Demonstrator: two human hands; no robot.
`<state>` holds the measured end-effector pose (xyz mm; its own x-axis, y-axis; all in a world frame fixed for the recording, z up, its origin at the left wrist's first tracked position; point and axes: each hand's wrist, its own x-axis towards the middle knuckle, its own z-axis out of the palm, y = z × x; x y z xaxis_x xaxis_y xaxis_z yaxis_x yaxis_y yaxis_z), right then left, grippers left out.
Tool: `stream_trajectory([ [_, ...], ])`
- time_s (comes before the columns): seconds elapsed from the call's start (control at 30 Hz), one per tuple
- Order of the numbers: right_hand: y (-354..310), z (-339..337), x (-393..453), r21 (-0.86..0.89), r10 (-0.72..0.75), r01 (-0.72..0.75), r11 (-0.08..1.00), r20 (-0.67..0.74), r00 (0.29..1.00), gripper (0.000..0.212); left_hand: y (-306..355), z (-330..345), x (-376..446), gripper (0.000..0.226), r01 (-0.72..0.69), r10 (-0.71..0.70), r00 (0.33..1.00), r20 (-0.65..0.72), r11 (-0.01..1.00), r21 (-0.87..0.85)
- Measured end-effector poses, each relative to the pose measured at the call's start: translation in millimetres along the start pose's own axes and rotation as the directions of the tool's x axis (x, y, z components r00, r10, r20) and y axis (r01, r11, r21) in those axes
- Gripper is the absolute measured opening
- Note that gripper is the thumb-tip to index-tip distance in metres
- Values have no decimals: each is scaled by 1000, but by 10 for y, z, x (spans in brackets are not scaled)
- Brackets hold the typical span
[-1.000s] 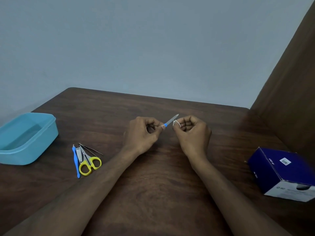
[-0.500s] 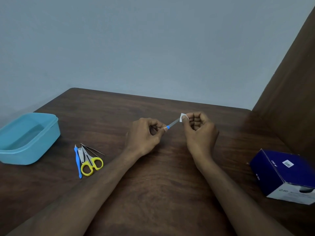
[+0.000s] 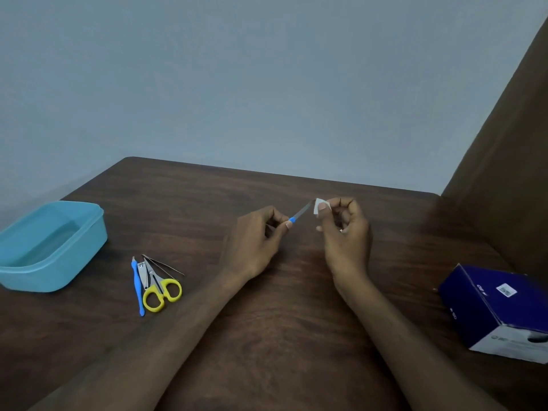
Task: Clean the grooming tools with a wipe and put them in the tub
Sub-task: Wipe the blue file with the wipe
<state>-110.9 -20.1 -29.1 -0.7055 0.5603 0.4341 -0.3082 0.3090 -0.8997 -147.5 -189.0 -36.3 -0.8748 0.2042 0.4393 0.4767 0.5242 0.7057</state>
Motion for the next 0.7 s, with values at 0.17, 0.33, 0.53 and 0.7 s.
stream_trajectory([
  [0.17,-20,-2,-21,7,-54,54,999,-9,999,15,2,16,-30,11,-70,68,997,34,995,68],
  [0.33,-6,2,-11,22,-23,23,1000,9,1000,15,-16,9,10,14,-41,41,999,4,994,-97],
  [0.53,14,-5,-12,48,13,-16,999,54,998,14,14,-4,8,15,9,-4,1000,25,975,-222],
  [0.7,11,-7,-2,67,30,-32,997,33,999,14,33,-17,-16,21,-16,25,999,42,976,-215],
])
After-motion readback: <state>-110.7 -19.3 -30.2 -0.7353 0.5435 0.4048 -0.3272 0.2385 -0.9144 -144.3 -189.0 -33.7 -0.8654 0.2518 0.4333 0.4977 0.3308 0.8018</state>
